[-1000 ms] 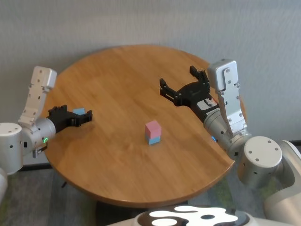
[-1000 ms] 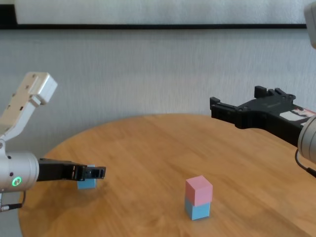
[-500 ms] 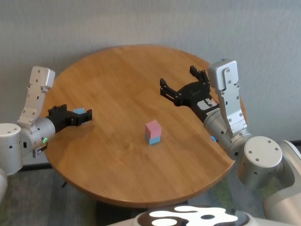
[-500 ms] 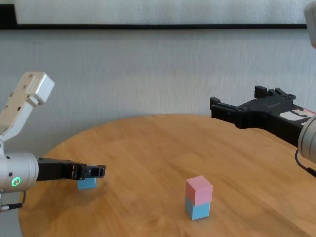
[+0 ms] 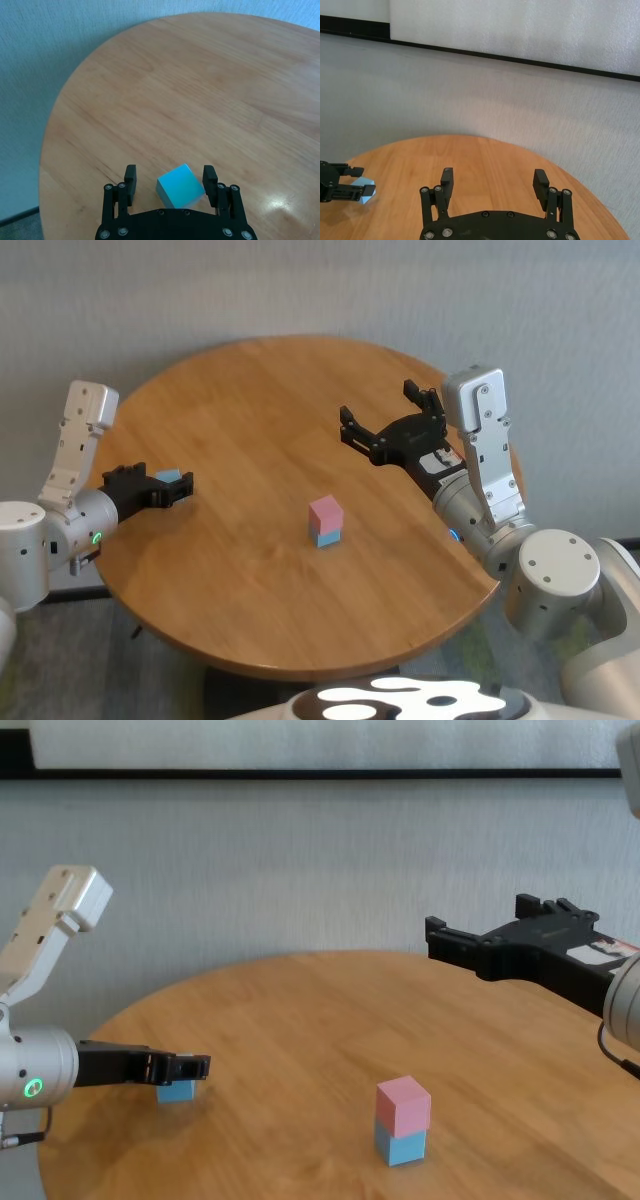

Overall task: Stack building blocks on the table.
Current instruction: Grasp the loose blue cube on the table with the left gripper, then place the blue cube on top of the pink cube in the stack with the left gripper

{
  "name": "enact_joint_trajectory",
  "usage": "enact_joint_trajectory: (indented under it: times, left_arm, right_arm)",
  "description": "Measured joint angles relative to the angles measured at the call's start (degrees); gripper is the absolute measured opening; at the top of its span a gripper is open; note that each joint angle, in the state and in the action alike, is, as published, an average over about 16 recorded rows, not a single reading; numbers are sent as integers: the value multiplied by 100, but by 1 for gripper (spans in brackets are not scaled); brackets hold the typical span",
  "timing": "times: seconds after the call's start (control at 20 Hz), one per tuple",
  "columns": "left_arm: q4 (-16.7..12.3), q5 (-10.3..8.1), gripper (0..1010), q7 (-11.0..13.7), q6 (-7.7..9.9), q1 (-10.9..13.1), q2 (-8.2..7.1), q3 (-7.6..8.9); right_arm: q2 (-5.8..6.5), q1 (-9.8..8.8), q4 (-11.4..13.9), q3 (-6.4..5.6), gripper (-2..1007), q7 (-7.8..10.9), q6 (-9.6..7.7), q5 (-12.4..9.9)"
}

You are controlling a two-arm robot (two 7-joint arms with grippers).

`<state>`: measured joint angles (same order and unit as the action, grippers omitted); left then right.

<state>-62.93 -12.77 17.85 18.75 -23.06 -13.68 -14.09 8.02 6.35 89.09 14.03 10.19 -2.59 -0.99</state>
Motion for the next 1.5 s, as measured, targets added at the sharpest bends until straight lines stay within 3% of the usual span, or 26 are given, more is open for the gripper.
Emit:
enact_joint_trajectory:
  times: [0.45,0.75,1.5]
  left_arm:
    - [-11,8,647,-7,16,1,-4,-6]
    - [-15,11,546,-10,20,2,-6,-9]
    - [-33,16,519,-15,28,11,-13,-10]
  right_arm:
    - [0,0,0,0,1005,0,0,0]
    - [0,0,0,0,1005,0,0,0]
    - [0,0,0,0,1005,0,0,0]
